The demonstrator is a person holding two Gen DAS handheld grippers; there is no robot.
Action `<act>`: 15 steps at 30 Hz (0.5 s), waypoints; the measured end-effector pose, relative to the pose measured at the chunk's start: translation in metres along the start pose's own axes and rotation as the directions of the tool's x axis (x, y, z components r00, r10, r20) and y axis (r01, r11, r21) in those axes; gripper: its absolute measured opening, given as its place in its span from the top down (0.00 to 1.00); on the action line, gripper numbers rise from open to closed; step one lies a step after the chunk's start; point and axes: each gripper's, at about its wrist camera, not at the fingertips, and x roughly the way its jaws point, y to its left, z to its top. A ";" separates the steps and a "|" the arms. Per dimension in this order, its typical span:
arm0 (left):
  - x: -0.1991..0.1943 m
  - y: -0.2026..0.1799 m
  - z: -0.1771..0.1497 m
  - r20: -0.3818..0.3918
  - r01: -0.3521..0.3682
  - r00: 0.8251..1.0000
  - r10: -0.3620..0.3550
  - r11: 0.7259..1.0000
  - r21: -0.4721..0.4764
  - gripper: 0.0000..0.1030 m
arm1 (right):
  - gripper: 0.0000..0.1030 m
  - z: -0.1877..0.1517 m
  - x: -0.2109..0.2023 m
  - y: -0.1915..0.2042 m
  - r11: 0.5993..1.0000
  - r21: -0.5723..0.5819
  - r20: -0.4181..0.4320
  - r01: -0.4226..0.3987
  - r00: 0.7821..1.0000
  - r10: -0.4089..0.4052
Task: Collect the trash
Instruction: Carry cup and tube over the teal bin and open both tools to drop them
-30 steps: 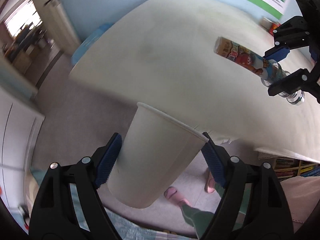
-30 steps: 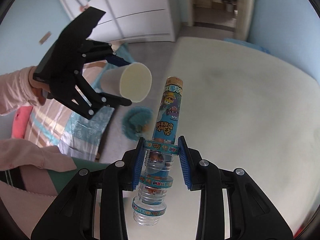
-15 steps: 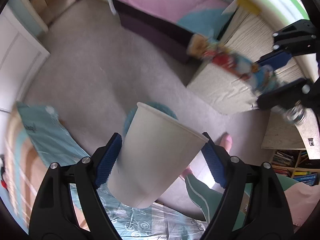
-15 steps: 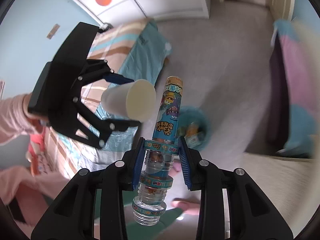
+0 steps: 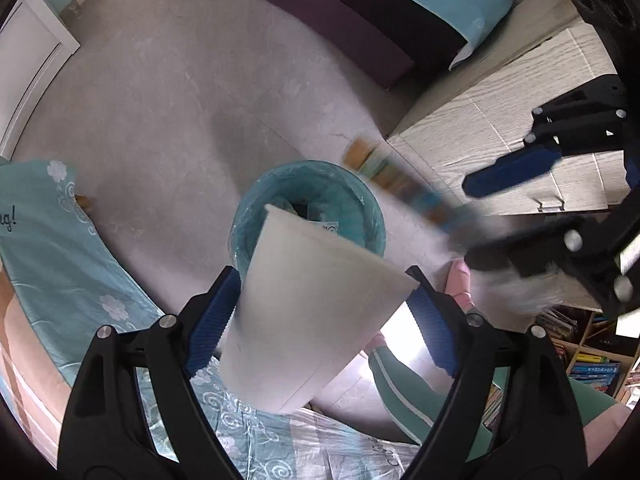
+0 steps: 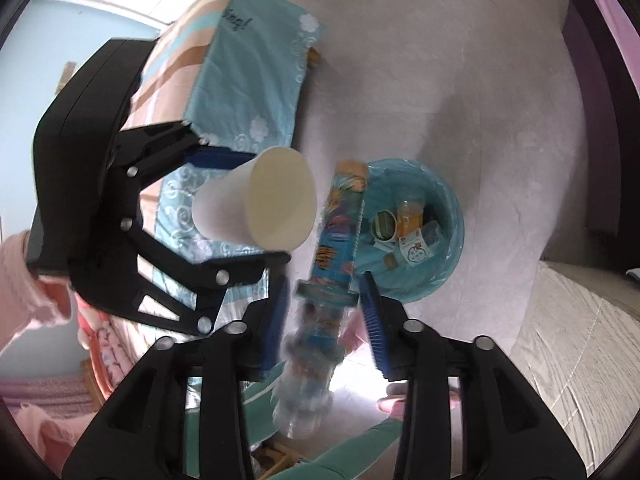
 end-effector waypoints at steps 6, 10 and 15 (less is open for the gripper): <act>0.013 0.014 -0.008 -0.054 -0.003 0.999 0.002 1.000 -0.008 0.14 | 0.35 0.004 -0.007 -0.009 1.000 0.022 0.014 0.014 1.000 -0.014; 0.011 0.010 -0.013 -0.067 0.005 0.998 -0.004 1.000 0.002 0.14 | 0.35 -0.001 -0.030 -0.010 1.000 0.011 0.043 0.027 0.999 -0.028; -0.010 0.004 -0.013 -0.044 0.024 0.999 -0.024 1.000 0.003 0.14 | 0.35 -0.016 -0.058 -0.004 1.000 0.009 0.094 0.008 0.995 -0.009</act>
